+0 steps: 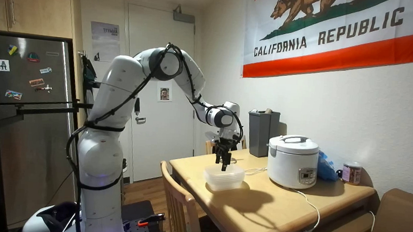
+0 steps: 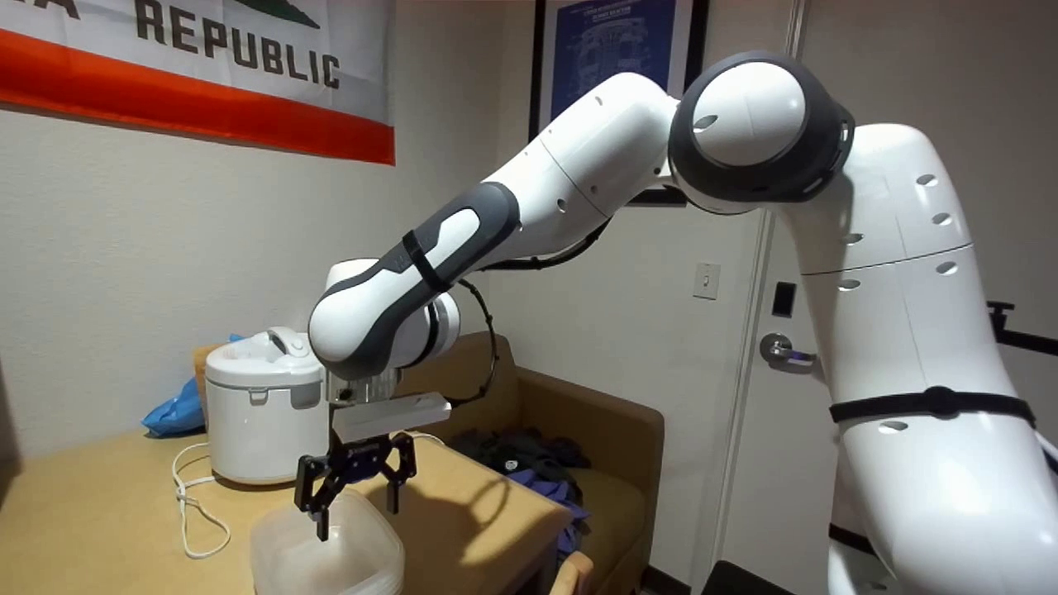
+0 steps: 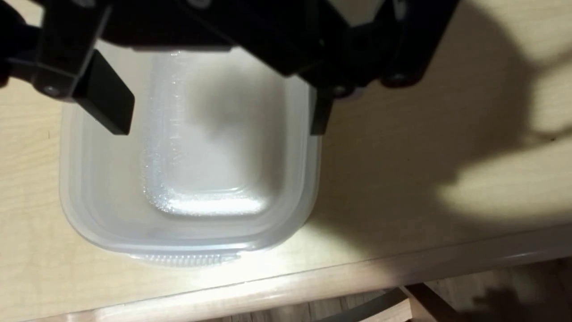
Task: Stack two of the lunchboxes from the stack of boxes on the right
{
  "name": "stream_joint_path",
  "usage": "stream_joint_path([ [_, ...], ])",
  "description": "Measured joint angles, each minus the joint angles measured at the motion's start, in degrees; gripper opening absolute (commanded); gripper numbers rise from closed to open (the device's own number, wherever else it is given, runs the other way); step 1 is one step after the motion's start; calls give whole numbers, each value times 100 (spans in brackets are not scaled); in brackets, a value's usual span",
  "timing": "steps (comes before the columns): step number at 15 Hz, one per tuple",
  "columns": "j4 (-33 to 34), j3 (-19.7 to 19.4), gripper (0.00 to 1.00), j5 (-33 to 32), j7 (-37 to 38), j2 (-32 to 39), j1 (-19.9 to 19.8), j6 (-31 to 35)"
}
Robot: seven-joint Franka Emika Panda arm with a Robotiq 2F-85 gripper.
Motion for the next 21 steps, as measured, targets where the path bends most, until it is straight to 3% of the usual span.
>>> stream_joint_path([
  [8, -99, -178, 98, 41, 0, 92, 3, 366],
  [12, -99, -178, 61, 41, 0, 144, 12, 415],
  [13, -100, -178, 63, 41, 0, 163, 12, 444],
  [15, -101, -179, 56, 41, 0, 207, 11, 492],
  [17, -104, -179, 67, 41, 0, 239, 11, 527],
  [18, -106, -181, 64, 42, 0, 245, 10, 540],
  [19, -110, -184, 39, 42, 0, 246, 9, 552],
  [20, -116, -188, 39, 43, 0, 246, 6, 561],
  [21, -122, -198, 34, 43, 0, 246, 4, 572],
])
